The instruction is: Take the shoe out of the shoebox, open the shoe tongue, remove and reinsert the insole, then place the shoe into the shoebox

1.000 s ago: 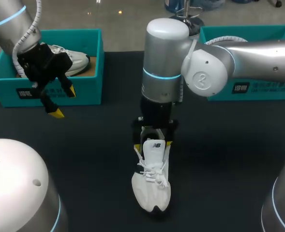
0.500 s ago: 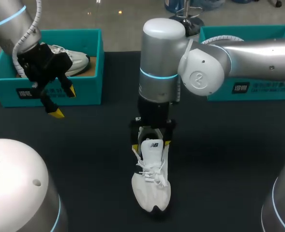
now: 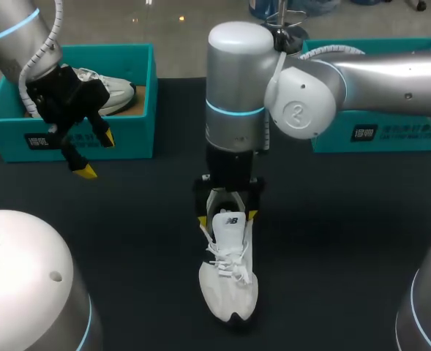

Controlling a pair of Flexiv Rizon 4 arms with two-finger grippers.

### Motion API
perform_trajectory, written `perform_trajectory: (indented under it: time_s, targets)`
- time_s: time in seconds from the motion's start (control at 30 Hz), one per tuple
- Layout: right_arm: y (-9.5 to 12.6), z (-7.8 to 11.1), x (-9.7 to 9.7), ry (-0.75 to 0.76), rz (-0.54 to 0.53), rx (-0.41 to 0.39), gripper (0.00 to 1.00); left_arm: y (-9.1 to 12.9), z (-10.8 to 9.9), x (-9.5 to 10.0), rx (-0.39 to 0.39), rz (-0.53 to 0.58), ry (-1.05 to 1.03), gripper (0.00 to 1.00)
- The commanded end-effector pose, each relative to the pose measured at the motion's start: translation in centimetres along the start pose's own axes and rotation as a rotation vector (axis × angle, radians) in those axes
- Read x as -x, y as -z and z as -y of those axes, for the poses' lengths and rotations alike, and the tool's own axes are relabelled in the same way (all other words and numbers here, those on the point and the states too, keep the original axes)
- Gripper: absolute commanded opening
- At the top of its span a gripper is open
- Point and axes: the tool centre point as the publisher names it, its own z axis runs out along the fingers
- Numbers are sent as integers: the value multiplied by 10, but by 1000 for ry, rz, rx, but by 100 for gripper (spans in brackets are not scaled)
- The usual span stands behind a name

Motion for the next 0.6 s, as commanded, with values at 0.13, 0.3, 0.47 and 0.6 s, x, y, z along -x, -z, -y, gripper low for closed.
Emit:
perform_trajectory:
  time_s: [0.13, 0.3, 0.47, 0.6]
  targets:
    - [7, 5, 1, -13, 10, 22, 100, 0, 0, -1, 2, 0, 0, 100]
    - [22, 8, 7, -27, 35, 53, 100, 0, 0, -1, 2, 0, 0, 100]
    - [44, 16, 13, -48, 64, 88, 100, 0, 0, -1, 2, 0, 0, 100]
    - [59, 26, 16, -57, 73, 99, 100, 0, 0, -1, 2, 0, 0, 100]
